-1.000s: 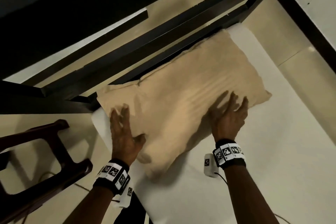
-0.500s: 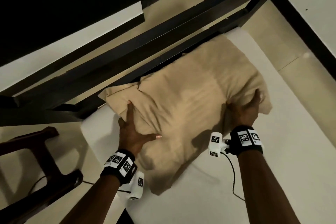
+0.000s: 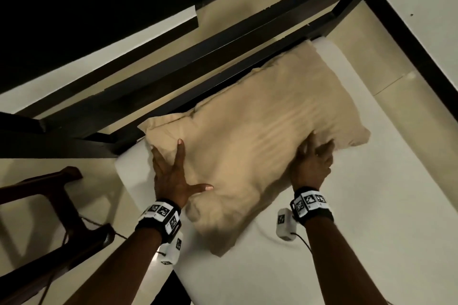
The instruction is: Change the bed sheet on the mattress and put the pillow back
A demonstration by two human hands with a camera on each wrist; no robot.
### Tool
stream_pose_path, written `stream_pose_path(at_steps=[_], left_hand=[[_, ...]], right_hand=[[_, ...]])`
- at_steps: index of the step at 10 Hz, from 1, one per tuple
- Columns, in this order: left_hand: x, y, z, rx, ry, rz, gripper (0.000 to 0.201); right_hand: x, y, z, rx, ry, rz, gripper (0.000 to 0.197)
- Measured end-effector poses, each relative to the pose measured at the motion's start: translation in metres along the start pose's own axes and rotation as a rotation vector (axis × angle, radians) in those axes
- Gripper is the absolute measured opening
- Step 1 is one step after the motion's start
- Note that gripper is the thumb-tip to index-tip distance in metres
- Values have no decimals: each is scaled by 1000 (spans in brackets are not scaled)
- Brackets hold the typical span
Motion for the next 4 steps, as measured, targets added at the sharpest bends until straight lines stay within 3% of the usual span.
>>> stream_pose_path(at_steps=[1, 3, 4], left_hand=[[-9, -8, -3, 79, 48, -11, 149], [-53, -25, -10, 146, 140, 104, 108], [-90, -49, -20, 155, 170, 92, 91]], right_hand=[[-30, 0, 9, 40, -96, 92, 56], [-102, -22, 35, 149, -268, 251, 58], [-141, -49, 50, 145, -341, 278, 54]])
Point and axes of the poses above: each hand's wrist, its own x-axis towards the middle knuckle, its own y-axis out of the palm, z = x × y, the point moved 7 cm from there along x, towards the middle knuckle, and after that the axes turned 4 degrees about -y, right-handed, at the moved point
